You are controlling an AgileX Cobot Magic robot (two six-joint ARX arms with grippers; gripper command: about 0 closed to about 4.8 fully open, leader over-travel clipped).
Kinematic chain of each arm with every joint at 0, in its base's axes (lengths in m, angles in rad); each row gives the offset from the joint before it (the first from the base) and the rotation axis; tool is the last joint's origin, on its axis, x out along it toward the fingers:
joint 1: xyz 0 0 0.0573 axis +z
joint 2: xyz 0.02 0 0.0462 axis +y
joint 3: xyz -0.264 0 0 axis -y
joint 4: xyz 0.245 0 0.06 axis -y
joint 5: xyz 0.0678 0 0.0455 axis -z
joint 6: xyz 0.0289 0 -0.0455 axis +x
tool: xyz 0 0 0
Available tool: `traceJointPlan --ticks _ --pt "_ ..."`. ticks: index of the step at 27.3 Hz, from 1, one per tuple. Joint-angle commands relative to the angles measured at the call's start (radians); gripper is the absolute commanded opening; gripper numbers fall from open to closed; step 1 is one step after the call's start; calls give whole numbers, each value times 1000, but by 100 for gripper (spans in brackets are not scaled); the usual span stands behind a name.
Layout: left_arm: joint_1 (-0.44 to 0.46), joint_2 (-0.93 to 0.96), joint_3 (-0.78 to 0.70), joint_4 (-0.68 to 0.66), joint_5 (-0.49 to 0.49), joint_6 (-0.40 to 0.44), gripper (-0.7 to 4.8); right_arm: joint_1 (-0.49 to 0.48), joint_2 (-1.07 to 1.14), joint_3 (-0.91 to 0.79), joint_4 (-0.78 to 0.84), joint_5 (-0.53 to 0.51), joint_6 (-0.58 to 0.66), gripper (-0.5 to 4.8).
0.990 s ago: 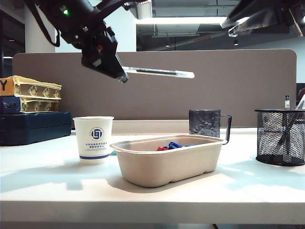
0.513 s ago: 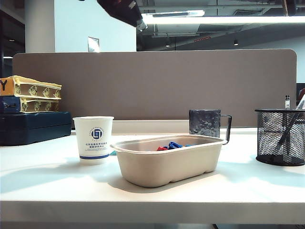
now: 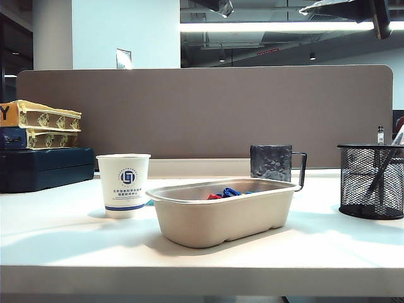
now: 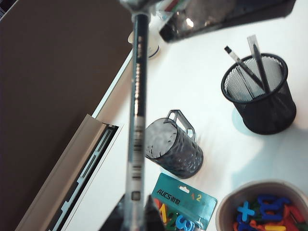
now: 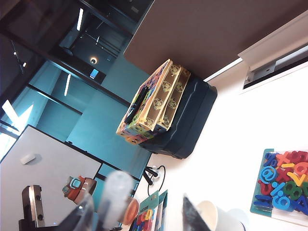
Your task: Pick up one pen and put it in the pen container.
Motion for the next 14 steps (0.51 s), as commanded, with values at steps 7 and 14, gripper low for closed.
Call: traceJointPlan --ticks 7,14 --pt "-11 -3 5 26 -1 -12 -6 0 6 6 141 0 96 229" --pt "-16 -3 5 39 6 -13 -6 0 6 6 143 -4 105 133"
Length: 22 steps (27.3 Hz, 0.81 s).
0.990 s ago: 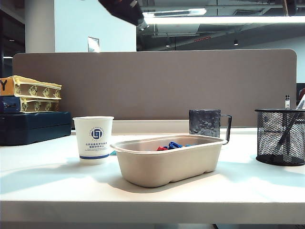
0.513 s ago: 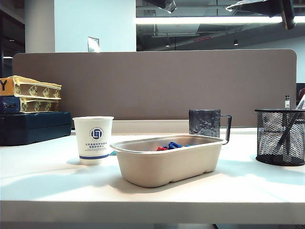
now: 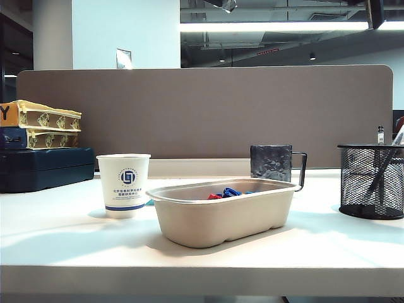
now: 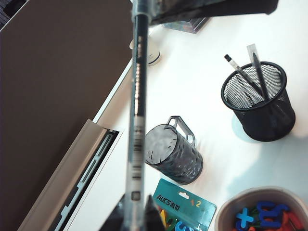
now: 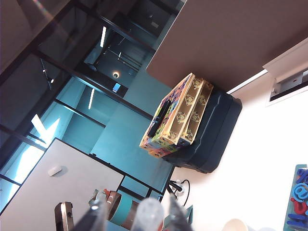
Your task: Pick up one pen and put it in the pen container.
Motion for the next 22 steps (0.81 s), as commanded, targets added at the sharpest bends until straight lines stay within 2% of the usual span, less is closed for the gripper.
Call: traceJointPlan --ticks 1,3,8,13,19,22 --pt "-4 -3 5 20 5 -7 -6 0 -3 6 24 -5 2 133" --pt "-4 -3 5 20 11 -7 -6 0 -3 6 24 -9 2 92" --pt "-4 -3 5 19 24 -7 -5 0 -3 6 33 -13 2 68" --pt "-4 -3 5 19 24 -7 -5 0 -3 6 50 -13 2 17" --pt "-4 -3 5 19 24 -7 -4 0 -3 6 50 -13 1 16" --pt "-4 -3 5 11 24 -8 29 0 -3 6 50 -13 1 16"
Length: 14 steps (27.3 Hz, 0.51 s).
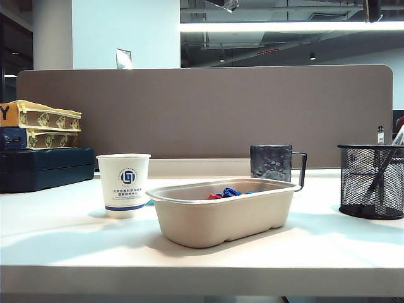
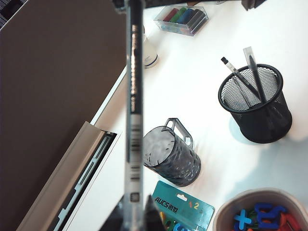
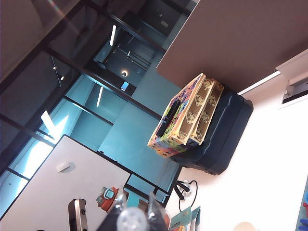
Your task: Pick up one pen and put it in the pen container.
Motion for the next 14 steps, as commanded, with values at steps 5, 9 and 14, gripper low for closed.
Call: traceJointPlan --ticks 5,9,14 --pt "-2 -3 5 -57 5 -26 62 -1 -1 6 11 7 -14 16" --pt "-2 -3 5 -114 1 -26 63 -6 -1 6 10 7 -51 8" --pt "-2 -3 5 -120 -111 -25 126 -47 -1 6 -3 -2 -63 8"
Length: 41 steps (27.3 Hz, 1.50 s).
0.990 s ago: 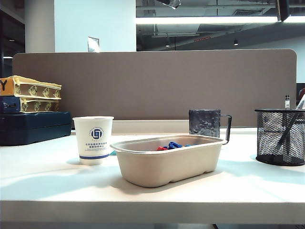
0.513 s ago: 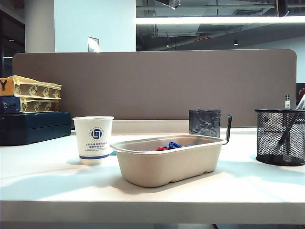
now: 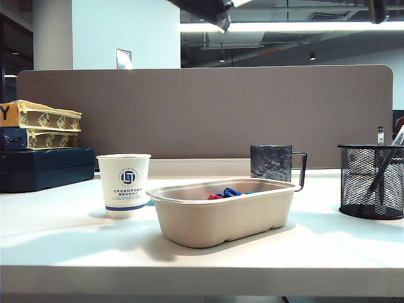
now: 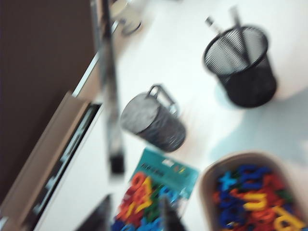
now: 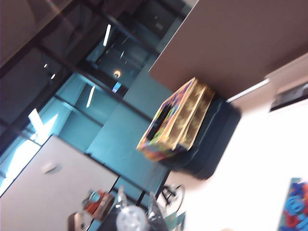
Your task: Pick up one pen and put it in the pen container.
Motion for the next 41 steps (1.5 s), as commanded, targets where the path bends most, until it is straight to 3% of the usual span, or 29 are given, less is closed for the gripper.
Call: traceJointPlan --ticks 1,7,11,18,21,26,30,41 --pt "-2 -3 4 5 -97 -3 126 -27 -3 6 7 -6 -8 8" --pt "5 -3 4 -5 -215 -4 126 -109 -3 6 7 -65 -38 8" --pt "5 -3 4 -39 -238 -16 126 -160 -3 6 5 -103 -72 8" --pt "59 -3 4 -158 -243 -141 126 -199 -3 6 -15 -157 -264 8" --pt "161 -5 4 -158 -151 -253 125 -231 -3 6 -52 -157 -347 8" --pt "267 -15 4 -166 -31 -338 125 -283 -4 6 -68 -157 -382 8" --pt "313 -35 4 -169 -12 -348 124 -313 -4 6 -68 -158 -393 8" --pt "327 -92 3 -174 -17 -359 110 -366 -3 6 -110 -117 -603 8"
